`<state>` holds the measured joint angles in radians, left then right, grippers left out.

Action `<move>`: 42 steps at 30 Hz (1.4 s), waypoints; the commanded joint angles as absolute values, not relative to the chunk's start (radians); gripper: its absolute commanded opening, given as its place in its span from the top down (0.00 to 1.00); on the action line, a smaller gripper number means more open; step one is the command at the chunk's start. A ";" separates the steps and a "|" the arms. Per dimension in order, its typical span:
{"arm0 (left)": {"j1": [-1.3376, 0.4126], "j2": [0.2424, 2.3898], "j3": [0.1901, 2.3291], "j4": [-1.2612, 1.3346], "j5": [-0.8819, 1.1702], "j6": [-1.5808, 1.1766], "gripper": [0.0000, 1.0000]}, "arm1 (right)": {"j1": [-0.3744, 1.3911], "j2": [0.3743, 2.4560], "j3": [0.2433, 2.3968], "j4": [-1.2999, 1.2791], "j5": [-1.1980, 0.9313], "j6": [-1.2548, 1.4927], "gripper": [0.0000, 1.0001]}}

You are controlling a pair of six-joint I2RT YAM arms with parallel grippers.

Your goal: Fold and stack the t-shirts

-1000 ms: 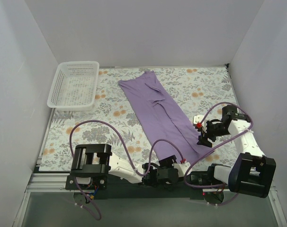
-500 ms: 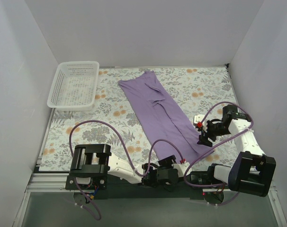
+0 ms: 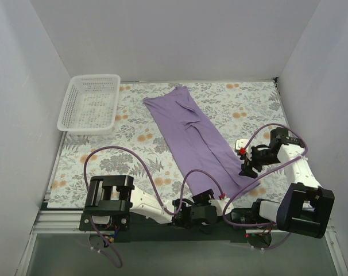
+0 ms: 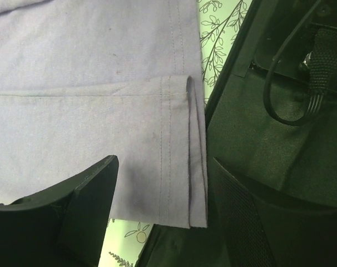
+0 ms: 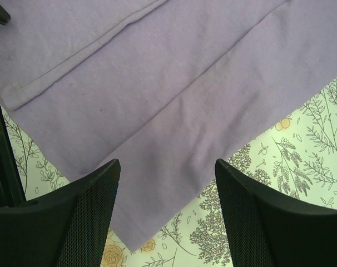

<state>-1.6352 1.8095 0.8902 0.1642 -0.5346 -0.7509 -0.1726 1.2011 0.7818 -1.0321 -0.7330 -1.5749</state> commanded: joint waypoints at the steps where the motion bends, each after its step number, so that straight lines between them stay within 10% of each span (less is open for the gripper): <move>1: -1.644 1.789 0.925 0.149 -0.534 -0.759 0.34 | -0.179 1.207 0.815 -1.063 -0.762 -1.588 0.25; 20: -1.647 1.838 0.917 0.127 -0.623 -0.767 0.43 | -0.189 1.216 0.819 -1.069 -0.767 -1.592 0.25; 42: -1.647 1.583 0.744 0.239 -0.539 -0.833 0.25 | -0.192 1.218 0.813 -1.075 -0.775 -1.594 0.25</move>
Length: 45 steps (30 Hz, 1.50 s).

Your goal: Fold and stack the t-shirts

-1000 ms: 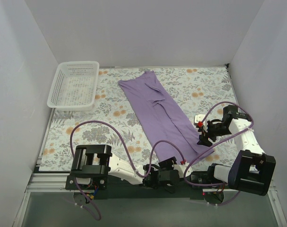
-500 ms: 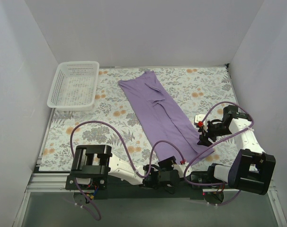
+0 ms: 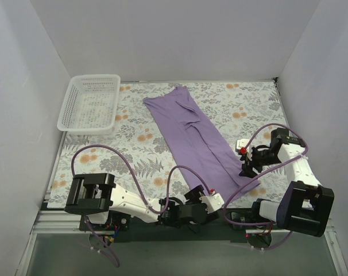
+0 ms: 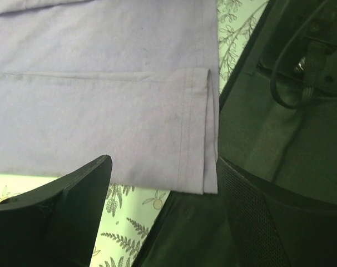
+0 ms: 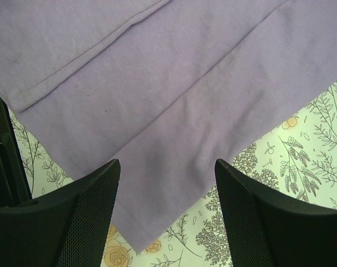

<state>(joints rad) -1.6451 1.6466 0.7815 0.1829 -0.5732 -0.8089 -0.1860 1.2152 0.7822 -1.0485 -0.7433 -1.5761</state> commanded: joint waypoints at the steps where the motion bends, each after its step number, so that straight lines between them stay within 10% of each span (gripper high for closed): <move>1: -1.647 1.574 0.718 0.248 -0.510 -0.833 0.25 | -0.192 1.218 0.811 -1.074 -0.775 -1.592 0.25; 17: -1.649 1.765 0.805 0.288 -0.483 -0.752 0.39 | -0.198 1.221 0.793 -1.075 -0.778 -1.597 0.26; 45: -1.661 1.845 0.874 0.192 -0.650 -0.690 1.00 | -0.209 1.226 0.790 -1.078 -0.781 -1.600 0.26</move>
